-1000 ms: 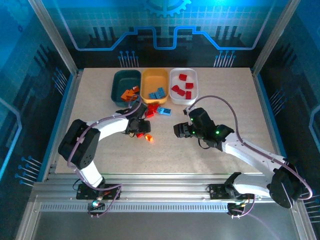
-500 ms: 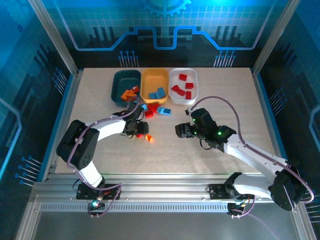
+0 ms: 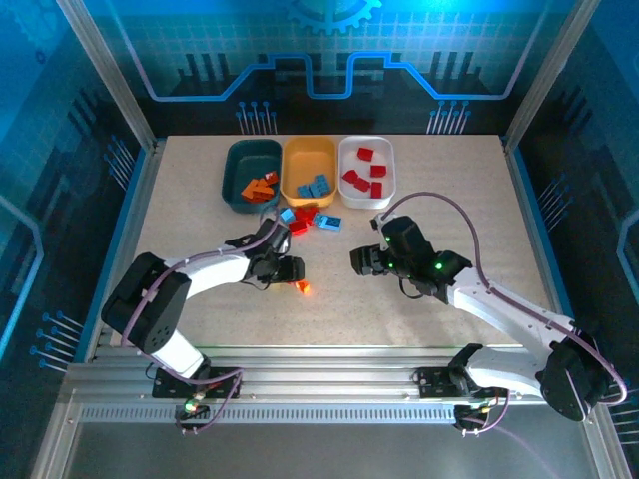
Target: Sort the legos into containers by color
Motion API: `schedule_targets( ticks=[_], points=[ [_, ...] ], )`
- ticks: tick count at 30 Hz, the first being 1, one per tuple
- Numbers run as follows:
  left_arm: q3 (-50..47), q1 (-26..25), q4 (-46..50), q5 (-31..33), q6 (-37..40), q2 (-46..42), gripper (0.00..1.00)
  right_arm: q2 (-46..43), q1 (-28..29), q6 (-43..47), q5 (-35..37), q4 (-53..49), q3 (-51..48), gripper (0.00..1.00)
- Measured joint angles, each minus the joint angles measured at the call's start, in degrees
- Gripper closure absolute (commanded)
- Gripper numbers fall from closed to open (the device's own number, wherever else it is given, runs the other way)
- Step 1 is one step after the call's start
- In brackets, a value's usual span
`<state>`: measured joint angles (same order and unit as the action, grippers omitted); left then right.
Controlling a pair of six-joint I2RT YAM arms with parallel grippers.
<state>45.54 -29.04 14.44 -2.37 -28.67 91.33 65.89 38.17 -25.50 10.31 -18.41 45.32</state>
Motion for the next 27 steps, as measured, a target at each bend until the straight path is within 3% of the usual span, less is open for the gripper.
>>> schedule_targets(
  ticks=[13, 20, 27],
  points=[
    [7.58, -1.14, 9.22, 4.74, -0.72, 5.33, 0.63, -2.62, -0.50, 0.00, 0.02, -0.48, -1.16, 0.20],
    [11.67, -2.08, 9.86, 4.68, 0.35, 6.62, 0.67, -6.40, -3.37, -0.22, 0.24, -1.25, -1.44, 0.20],
    [32.39, -3.82, 14.40, 2.67, 0.79, 11.13, 0.68, -13.55, -11.23, -3.32, 2.84, -2.36, -4.66, 0.18]
  ],
)
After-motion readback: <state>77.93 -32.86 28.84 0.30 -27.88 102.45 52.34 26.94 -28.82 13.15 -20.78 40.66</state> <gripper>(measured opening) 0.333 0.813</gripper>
